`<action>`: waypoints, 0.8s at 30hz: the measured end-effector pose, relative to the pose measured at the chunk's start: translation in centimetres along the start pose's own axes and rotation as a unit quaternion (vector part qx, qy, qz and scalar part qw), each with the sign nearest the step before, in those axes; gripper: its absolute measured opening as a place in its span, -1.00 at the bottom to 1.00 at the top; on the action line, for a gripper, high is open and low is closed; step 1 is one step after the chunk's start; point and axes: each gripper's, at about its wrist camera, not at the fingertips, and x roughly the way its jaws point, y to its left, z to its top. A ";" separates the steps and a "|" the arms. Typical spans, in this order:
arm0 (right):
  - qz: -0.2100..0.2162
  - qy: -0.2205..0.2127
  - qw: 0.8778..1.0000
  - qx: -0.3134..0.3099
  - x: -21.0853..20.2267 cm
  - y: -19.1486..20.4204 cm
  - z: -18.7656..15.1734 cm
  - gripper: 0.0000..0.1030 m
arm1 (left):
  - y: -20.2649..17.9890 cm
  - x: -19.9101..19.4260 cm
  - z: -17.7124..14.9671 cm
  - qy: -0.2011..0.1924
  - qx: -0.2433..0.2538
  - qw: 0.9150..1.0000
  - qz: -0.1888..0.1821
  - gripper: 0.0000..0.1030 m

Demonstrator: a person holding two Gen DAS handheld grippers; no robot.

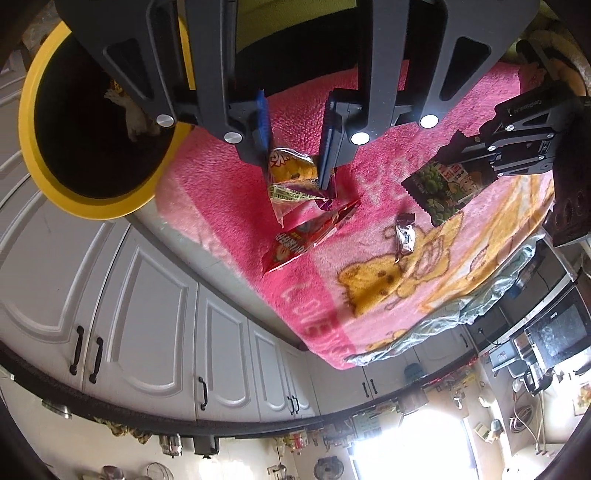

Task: Collect trash
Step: 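Carry the green packet and yellow wrapper with both tools toward the bin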

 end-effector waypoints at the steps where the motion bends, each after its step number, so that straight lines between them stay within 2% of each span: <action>1: -0.001 -0.002 1.000 -0.001 -0.2 0.0 0.1 -0.58 | -0.3 -0.2 0.0 -0.002 0.002 1.000 -0.001 -0.90; 12: -0.012 -0.038 0.999 0.010 -3.8 -1.5 0.5 -0.58 | -3.8 -1.3 2.2 -0.027 0.034 0.999 -0.022 -0.91; 24: -0.028 -0.073 0.996 0.046 -7.5 -4.6 0.3 -0.58 | -8.3 -0.6 4.4 -0.036 0.072 0.996 -0.048 -0.91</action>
